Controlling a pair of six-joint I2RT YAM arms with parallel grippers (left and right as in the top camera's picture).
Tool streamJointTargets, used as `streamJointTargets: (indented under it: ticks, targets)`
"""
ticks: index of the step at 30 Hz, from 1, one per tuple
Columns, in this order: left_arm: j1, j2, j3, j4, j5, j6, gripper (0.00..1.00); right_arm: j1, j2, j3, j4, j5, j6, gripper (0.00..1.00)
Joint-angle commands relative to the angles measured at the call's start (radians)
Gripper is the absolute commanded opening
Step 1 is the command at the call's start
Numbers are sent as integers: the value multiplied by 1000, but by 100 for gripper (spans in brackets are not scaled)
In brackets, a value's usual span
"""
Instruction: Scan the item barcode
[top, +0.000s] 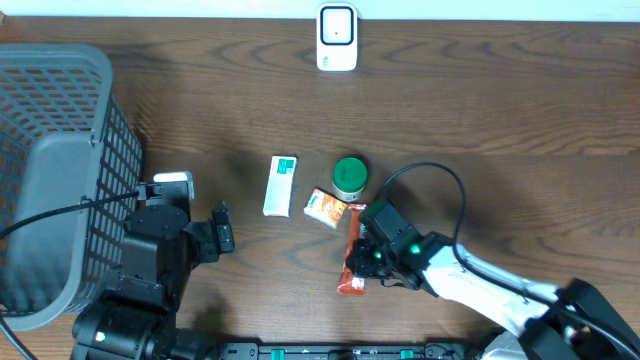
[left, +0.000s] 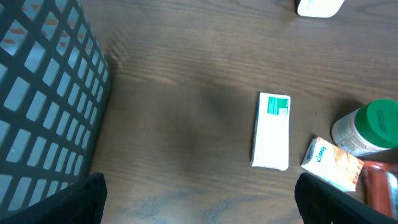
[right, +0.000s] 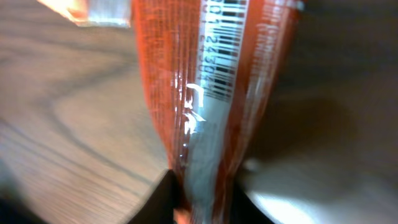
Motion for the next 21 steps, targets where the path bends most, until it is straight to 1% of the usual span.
streamJointTargets:
  ticks: [1,5,10,14,18,21]
  targets:
    - [2,-1,5,0,-16,-6,96,19,166,-84,-6,84,-17,2]
    - [2,-1,5,0,-16,-6,96,18,182,-84,-1,87,-34,1]
    - [2,-1,5,0,-16,-6,96,17,93,-83,-31,91,-87,1]
    - [2,-1,5,0,-16,-6,96,18,-78,-79,-155,122,-129,1]
    - [2,-1,5,0,-16,-6,96,18,-312,-70,-276,129,-235,1]
    - [2,-1,5,0,-16,-6,96,18,-484,-67,-307,76,-319,1]
